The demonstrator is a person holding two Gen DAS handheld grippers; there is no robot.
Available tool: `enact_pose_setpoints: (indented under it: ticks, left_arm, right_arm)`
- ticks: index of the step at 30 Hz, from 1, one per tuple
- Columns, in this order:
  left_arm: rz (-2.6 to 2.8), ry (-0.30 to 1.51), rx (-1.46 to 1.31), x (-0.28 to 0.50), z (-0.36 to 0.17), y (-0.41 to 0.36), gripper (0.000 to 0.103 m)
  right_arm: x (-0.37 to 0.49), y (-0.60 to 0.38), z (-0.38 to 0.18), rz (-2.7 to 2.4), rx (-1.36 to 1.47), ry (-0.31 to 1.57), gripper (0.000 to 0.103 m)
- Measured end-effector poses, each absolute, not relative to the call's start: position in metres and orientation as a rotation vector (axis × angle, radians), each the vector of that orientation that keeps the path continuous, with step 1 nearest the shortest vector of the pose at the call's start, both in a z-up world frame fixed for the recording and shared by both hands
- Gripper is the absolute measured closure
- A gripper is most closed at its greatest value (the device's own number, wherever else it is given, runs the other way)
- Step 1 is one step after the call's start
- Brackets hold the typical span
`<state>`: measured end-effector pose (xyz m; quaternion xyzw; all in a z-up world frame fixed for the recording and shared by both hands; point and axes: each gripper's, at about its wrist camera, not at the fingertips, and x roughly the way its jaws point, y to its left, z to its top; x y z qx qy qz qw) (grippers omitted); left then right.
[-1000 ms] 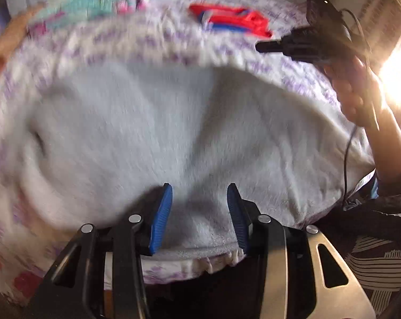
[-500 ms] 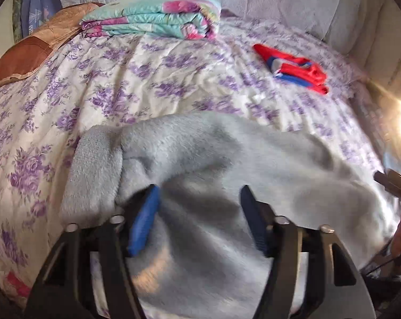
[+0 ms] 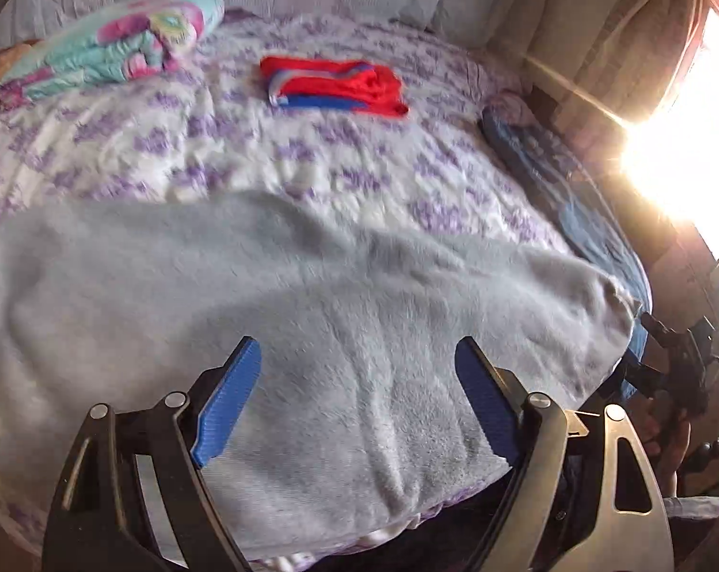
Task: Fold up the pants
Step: 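Open both grippers and smooth the sweatpants flat, then grasp the cuffs with the right gripper and fold them over the legs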
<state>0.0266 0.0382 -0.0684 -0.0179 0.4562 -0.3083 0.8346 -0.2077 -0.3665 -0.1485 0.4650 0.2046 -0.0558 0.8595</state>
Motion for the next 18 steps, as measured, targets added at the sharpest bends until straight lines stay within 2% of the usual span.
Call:
enact_pose_setpoints:
  ticks: [2,4,5,6,9,12,15,18]
  left_arm:
    - [-0.639,0.993,-0.038,0.029,-0.083,0.035,0.022]
    - [-0.620,1.011,-0.048,0.033,-0.094,0.041,0.022]
    - [-0.621,1.012,-0.064,0.034,-0.097,0.046,0.022]
    - [-0.621,1.009,-0.076,0.035,-0.097,0.050,0.022]
    - [-0.608,1.001,-0.087,0.034,-0.090,0.061,0.022]
    - [-0.587,0.972,-0.121,0.033,-0.078,0.082,0.022]
    - [-0.557,0.934,-0.167,0.031,-0.065,0.106,0.022]
    - [-0.497,0.886,-0.196,0.027,-0.055,0.131,0.020]
  right_arm:
    - [-0.198,-0.364,-0.153,-0.118,0.971,0.400,0.019]
    - [-0.189,-0.365,-0.152,-0.131,0.921,0.386,0.041]
    - [-0.184,-0.368,-0.151,-0.111,0.923,0.379,0.070]
    - [-0.179,-0.370,-0.152,-0.062,0.926,0.365,0.079]
    - [-0.183,-0.365,-0.132,-0.059,0.854,0.318,0.082]
    - [-0.178,-0.329,-0.076,-0.032,0.663,0.281,0.082]
    - [-0.145,-0.256,-0.020,0.044,0.378,0.329,0.082]
    - [-0.094,-0.150,-0.013,0.137,0.052,0.457,0.081]
